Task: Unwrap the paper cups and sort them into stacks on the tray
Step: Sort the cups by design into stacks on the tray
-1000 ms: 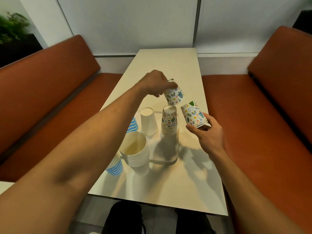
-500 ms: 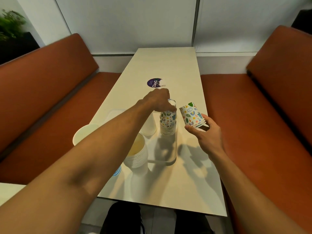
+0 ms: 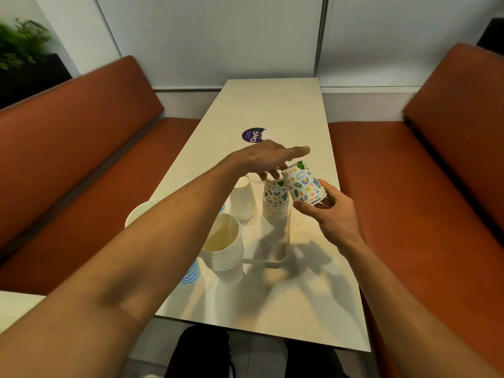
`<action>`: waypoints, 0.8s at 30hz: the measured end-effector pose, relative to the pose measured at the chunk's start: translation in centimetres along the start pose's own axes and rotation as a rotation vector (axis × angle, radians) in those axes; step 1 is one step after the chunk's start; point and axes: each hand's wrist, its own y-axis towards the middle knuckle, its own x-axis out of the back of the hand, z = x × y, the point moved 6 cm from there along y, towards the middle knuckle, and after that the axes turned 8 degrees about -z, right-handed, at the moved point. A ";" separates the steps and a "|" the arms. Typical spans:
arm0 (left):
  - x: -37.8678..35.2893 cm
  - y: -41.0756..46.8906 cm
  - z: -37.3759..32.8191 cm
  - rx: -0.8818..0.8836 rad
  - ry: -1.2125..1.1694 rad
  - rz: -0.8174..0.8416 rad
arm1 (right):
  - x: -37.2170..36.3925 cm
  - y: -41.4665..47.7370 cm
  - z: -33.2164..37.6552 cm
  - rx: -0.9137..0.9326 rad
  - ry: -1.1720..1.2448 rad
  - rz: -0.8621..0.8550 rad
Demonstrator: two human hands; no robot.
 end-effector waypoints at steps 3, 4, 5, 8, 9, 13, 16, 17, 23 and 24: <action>0.2 0.1 0.4 -0.036 0.018 0.003 | -0.5 -0.2 0.2 -0.010 0.011 0.049; 0.3 0.3 0.6 -0.037 0.018 -0.002 | -0.5 -0.2 0.2 -0.017 0.011 0.060; 0.5 0.3 0.8 -0.035 0.019 -0.009 | -0.5 -0.2 0.1 -0.022 0.008 0.067; 1.5 0.6 1.3 -0.003 0.004 -0.075 | -0.3 -0.1 -0.2 -0.033 0.001 0.056; 2.1 0.7 1.4 0.009 -0.016 -0.120 | -0.2 -0.1 -0.2 -0.035 -0.006 0.042; 5.5 0.3 1.1 0.003 -0.009 -0.424 | 1.3 0.0 -0.9 -0.046 -0.032 -0.073; 6.4 -0.2 0.6 -0.049 0.095 -0.563 | 2.2 0.1 -1.7 -0.064 -0.053 -0.142; 6.0 -0.2 0.5 -0.055 0.130 -0.547 | 2.2 0.1 -1.9 -0.070 -0.057 -0.145; 2.7 0.4 0.6 -0.067 0.301 -0.375 | 1.3 0.1 -1.9 -0.074 -0.047 -0.116; 2.1 0.5 0.7 -0.065 0.339 -0.339 | 1.2 0.1 -1.9 -0.073 -0.045 -0.115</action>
